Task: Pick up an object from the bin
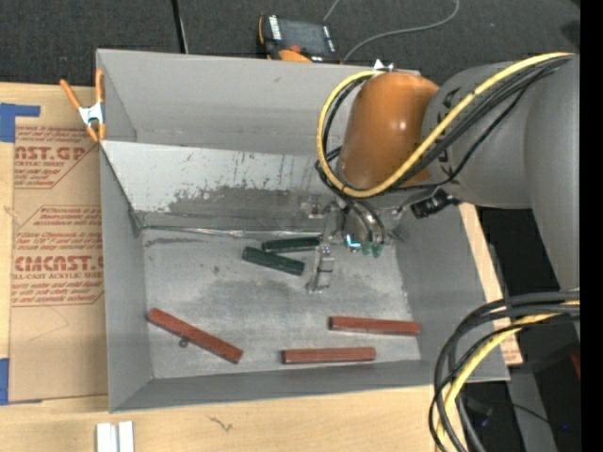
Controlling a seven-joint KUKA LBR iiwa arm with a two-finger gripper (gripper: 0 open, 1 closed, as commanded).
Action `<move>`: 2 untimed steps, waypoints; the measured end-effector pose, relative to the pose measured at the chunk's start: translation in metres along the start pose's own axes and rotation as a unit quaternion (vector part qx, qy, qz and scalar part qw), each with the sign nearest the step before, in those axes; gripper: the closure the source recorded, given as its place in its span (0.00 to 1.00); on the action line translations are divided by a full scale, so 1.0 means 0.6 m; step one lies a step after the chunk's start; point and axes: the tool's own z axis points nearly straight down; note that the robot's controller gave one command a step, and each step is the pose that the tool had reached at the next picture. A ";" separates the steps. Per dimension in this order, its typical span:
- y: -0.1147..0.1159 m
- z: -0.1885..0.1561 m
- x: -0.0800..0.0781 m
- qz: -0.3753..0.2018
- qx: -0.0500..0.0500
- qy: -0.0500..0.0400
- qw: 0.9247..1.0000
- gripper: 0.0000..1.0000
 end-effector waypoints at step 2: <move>0.045 0.110 0.000 -0.009 0.000 -0.008 1.000 1.00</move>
Offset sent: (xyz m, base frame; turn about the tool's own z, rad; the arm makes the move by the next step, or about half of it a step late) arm -0.0039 0.0263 -0.0705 -0.0179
